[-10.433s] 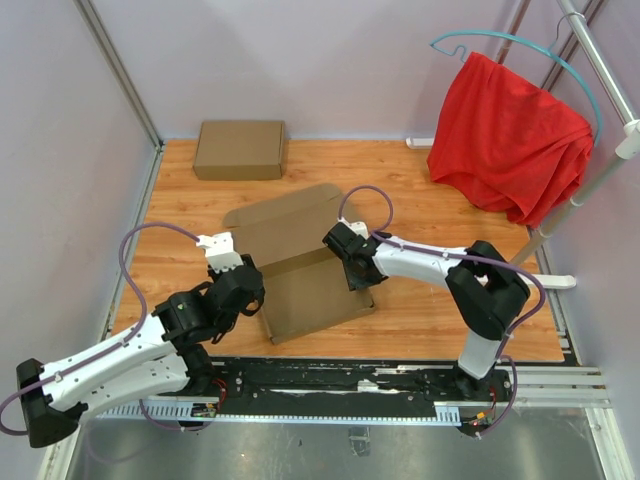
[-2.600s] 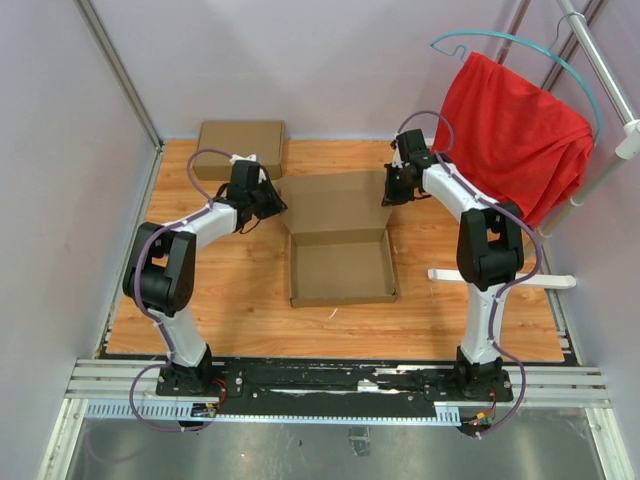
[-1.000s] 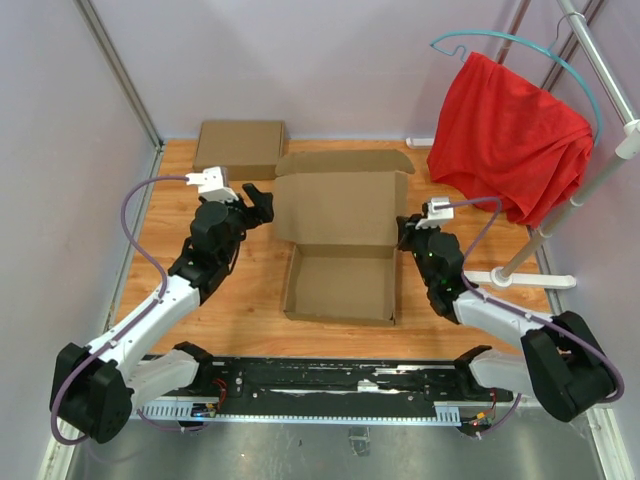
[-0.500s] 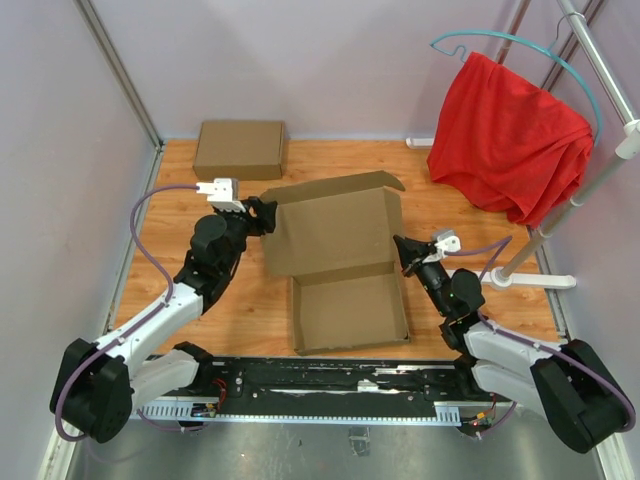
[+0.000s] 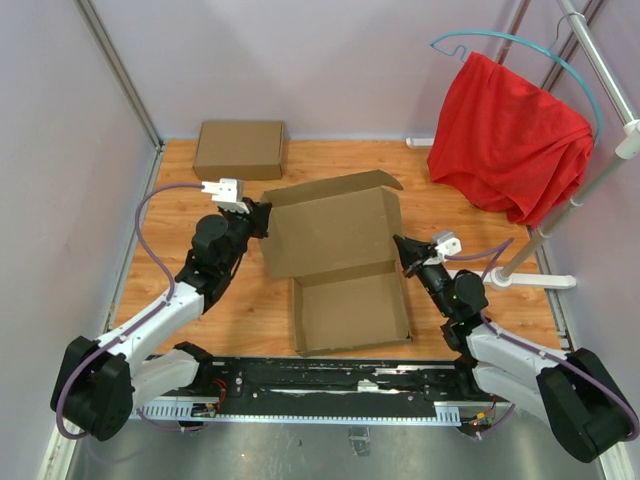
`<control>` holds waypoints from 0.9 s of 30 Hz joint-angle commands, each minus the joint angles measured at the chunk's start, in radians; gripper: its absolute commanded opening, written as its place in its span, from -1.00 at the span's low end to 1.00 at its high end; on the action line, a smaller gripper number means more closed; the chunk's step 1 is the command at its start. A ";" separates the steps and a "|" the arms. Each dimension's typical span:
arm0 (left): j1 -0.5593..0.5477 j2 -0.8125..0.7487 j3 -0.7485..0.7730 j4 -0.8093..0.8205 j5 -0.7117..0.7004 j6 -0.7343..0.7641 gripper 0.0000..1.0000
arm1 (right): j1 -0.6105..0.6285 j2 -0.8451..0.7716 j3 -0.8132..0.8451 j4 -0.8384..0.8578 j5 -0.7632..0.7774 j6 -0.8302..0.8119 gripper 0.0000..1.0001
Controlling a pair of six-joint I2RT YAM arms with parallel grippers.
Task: Fold the paper box
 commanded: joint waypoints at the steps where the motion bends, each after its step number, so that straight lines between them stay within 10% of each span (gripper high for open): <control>1: -0.005 -0.010 0.067 -0.052 0.027 -0.011 -0.85 | 0.015 0.002 0.040 -0.052 0.025 0.016 -0.86; 7: -0.005 -0.068 0.085 -0.051 0.062 0.004 -0.99 | 0.015 -0.068 0.180 -0.430 0.071 0.089 0.04; 20: -0.005 -0.131 0.125 -0.051 0.385 0.064 -0.99 | 0.015 -0.174 0.629 -1.305 0.273 0.025 0.27; 27: -0.005 -0.127 0.134 -0.104 0.411 0.071 -0.99 | 0.014 -0.111 0.736 -1.465 0.272 -0.020 0.27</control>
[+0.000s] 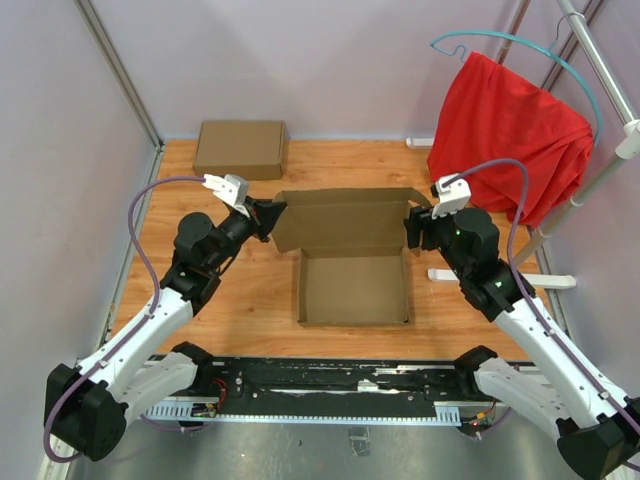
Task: Fold the paper box
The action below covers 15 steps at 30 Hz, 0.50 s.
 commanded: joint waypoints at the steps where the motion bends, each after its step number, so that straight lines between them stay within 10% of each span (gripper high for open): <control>1: -0.005 -0.004 0.037 -0.010 0.050 0.005 -0.98 | 0.012 0.035 0.032 -0.176 0.030 -0.040 0.26; 11: -0.005 0.015 0.058 -0.062 0.008 -0.022 -0.87 | 0.012 0.127 0.059 -0.178 -0.077 0.046 -0.61; 15: -0.005 0.026 0.070 -0.082 -0.006 -0.098 -0.36 | 0.013 0.130 0.043 -0.134 -0.069 0.093 -0.85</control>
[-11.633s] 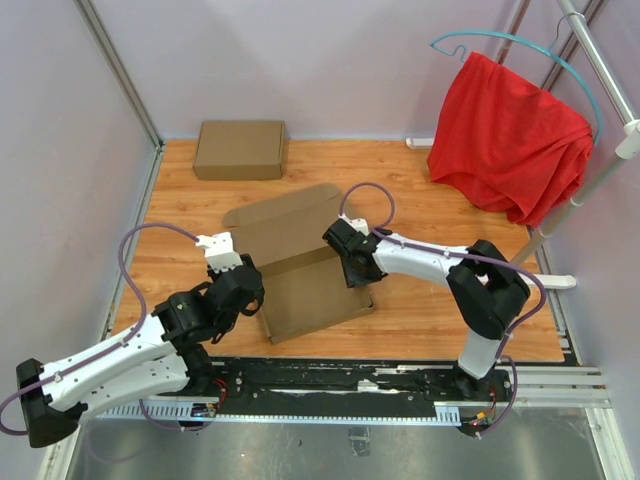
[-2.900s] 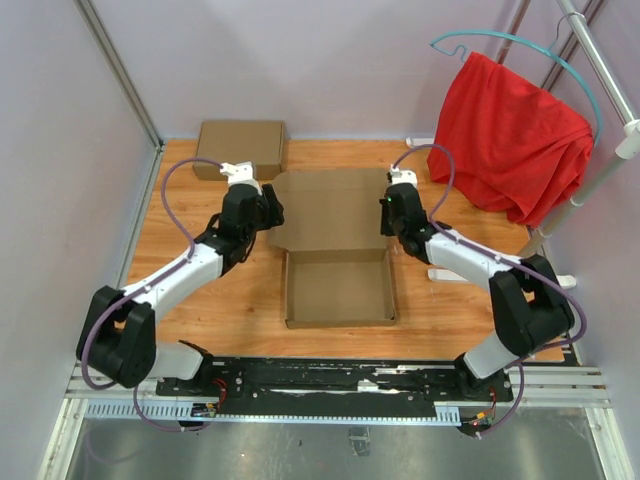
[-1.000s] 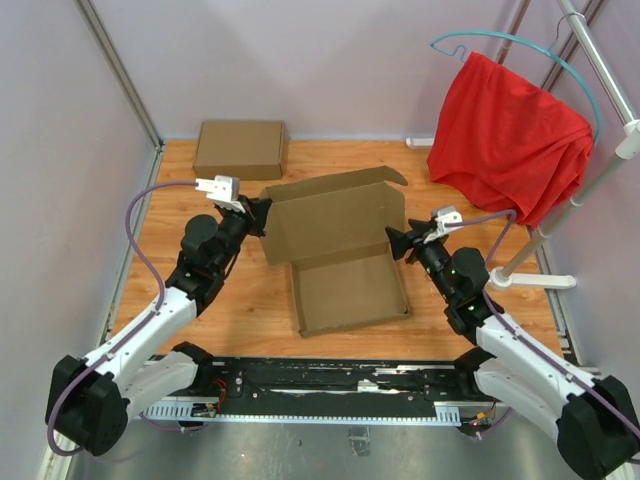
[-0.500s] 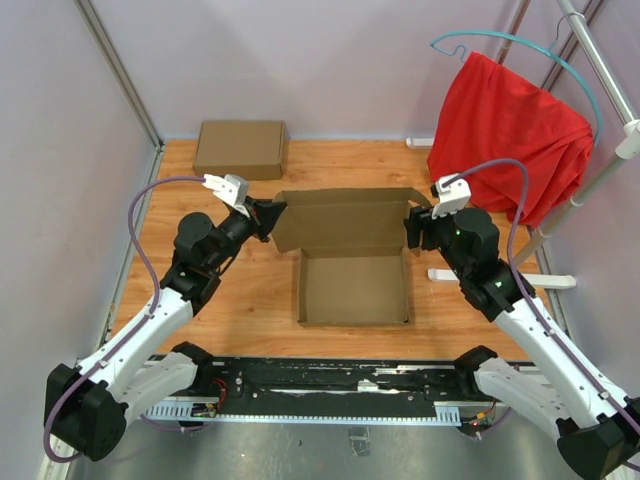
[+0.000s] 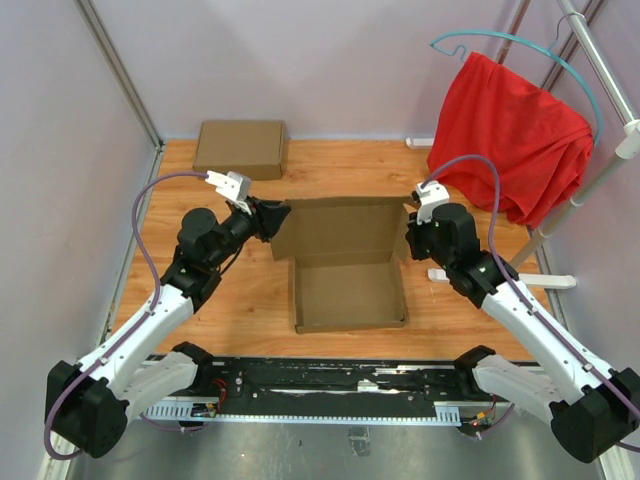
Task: Fold the paper box
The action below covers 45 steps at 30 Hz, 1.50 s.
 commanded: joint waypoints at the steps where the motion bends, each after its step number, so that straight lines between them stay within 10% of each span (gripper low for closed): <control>1: -0.005 0.009 0.047 -0.016 -0.022 -0.090 -0.24 | 0.013 -0.011 0.010 0.060 0.000 0.066 -0.89; 22: -0.005 -0.014 -0.033 -0.163 -0.162 -0.142 -0.01 | 0.014 0.007 -0.025 0.202 0.060 0.084 -0.99; 45: -0.058 -0.024 -0.068 -0.150 -0.082 -0.374 -0.24 | 0.119 -0.070 -0.153 0.193 0.069 0.191 -0.98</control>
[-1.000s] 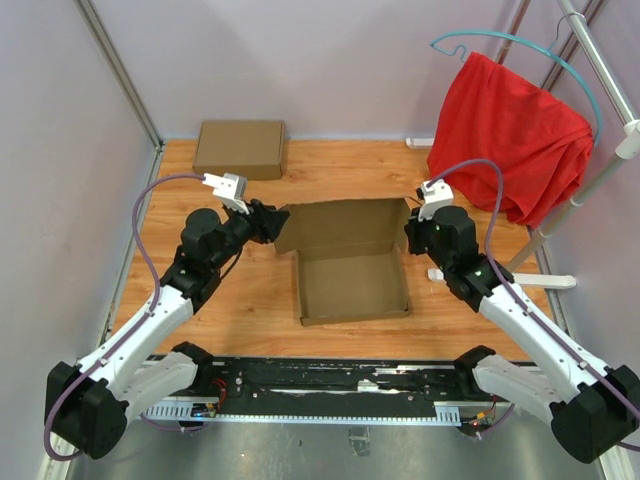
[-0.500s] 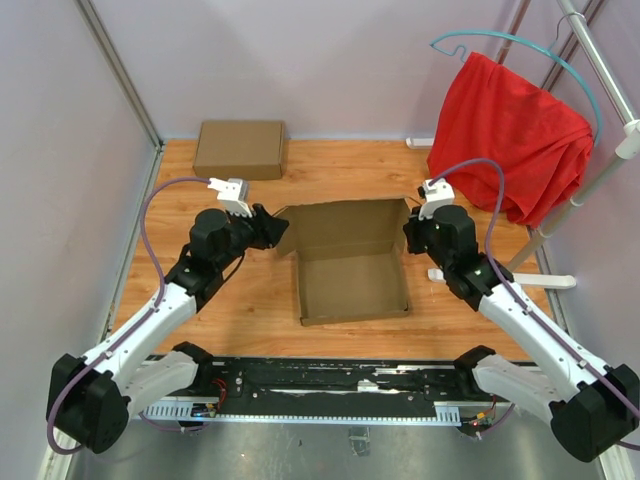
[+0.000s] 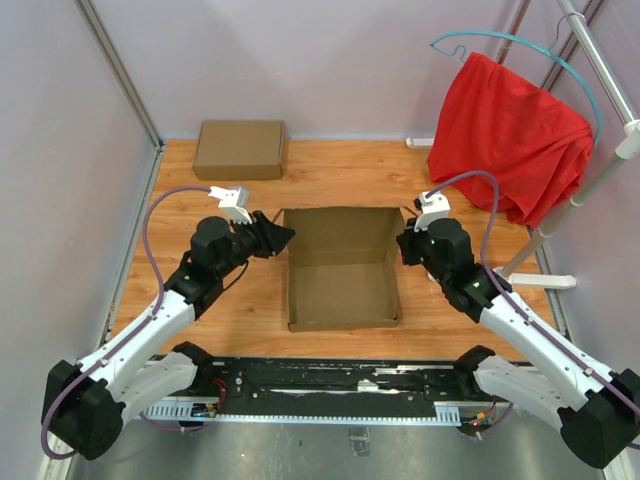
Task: Fold the paper box
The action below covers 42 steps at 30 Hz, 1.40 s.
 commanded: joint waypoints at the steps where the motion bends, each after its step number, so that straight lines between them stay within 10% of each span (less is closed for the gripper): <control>1: -0.018 0.000 -0.003 0.025 -0.001 -0.023 -0.25 | 0.044 -0.020 -0.040 0.018 0.026 0.040 -0.98; 24: -0.128 -0.268 -0.186 -0.149 -0.113 -0.068 -0.36 | 0.291 -0.318 -0.267 -0.038 0.238 0.235 -0.98; 42: -0.135 -0.135 0.011 -0.153 -0.151 -0.007 -0.38 | 0.301 0.009 0.073 -0.100 0.410 0.148 -0.98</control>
